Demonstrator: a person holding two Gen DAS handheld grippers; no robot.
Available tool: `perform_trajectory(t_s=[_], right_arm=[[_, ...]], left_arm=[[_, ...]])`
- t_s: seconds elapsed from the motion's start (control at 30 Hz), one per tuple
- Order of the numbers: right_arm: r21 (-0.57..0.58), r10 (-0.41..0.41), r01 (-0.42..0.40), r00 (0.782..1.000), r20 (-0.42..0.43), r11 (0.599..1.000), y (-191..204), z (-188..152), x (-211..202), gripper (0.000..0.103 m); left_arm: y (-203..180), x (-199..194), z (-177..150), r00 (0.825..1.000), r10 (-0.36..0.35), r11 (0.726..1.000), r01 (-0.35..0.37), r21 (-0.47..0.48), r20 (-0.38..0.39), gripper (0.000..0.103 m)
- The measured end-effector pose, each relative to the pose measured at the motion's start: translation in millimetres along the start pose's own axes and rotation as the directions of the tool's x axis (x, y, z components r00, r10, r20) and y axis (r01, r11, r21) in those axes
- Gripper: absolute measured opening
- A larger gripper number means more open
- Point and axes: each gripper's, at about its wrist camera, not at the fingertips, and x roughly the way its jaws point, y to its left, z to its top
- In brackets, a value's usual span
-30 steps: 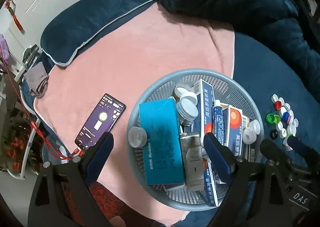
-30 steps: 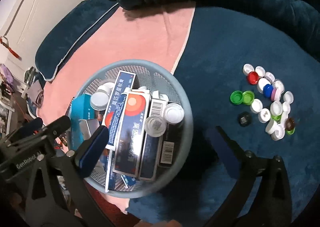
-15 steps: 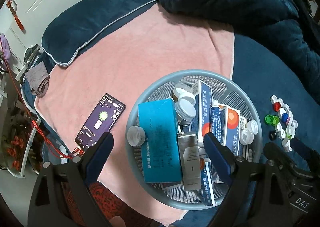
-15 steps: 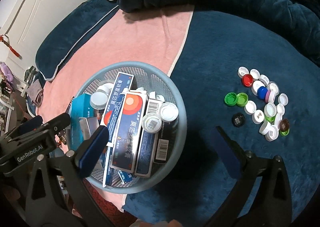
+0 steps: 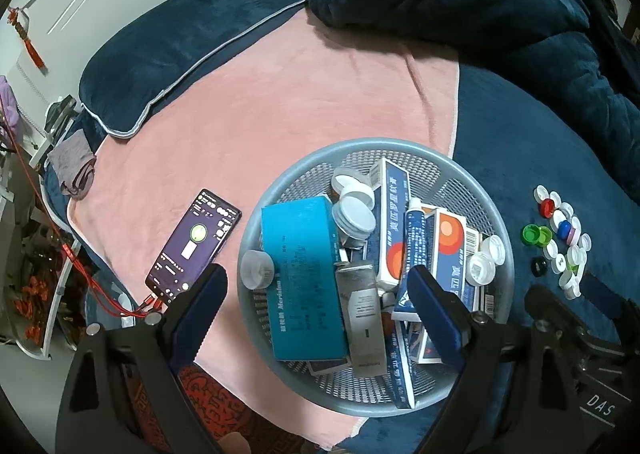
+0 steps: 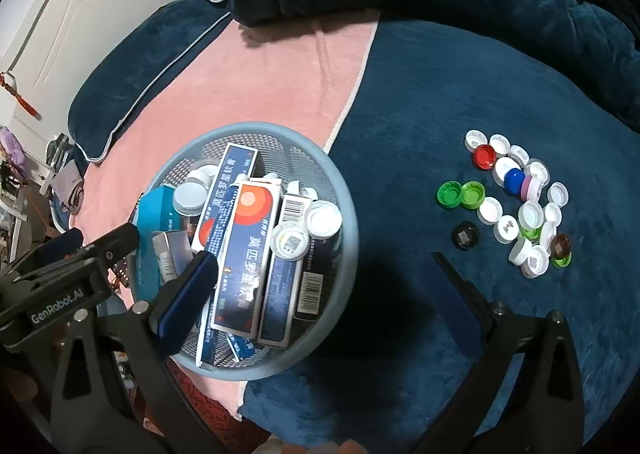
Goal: Organize objects
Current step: 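Move both open tools back over the cap pile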
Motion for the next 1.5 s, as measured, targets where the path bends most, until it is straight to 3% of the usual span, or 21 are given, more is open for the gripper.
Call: perform_trajectory(t_s=[0.33, 0.8, 0.87, 1.13, 1.5], right_arm=[[0.027, -0.022, 0.022, 1.0, -0.001, 0.999, -22.9, -3.2, -8.6, 0.103], [0.13, -0.048, 0.046, 0.999, 0.013, 0.99, -89.2, -11.1, -33.2, 0.103], [0.157, -0.04, 0.038, 0.999, 0.014, 0.987, -101.2, -13.0, -37.4, 0.103], [0.196, -0.059, 0.053, 0.998, 0.024, 0.979, -134.6, -22.5, -51.0, 0.103], [0.368, -0.054, 0.041, 0.998, 0.025, 0.929, -210.4, -32.6, -65.3, 0.103]], left_arm=[[-24.6, -6.5, -2.5, 1.0, -0.002, 0.999, 0.002, 0.035, 0.002, 0.092], [-90.6, -17.7, -9.9, 1.0, 0.0, 0.99, -0.001, 0.142, 0.013, 0.093], [-99.8, -19.9, -11.6, 1.0, -0.003, 0.988, 0.0, 0.154, 0.016, 0.098], [-140.4, -29.2, -17.7, 0.999, -0.022, 0.978, 0.015, 0.207, 0.031, 0.101], [-189.7, -17.2, -20.3, 0.994, -0.105, 0.964, 0.109, 0.243, -0.029, 0.102]])
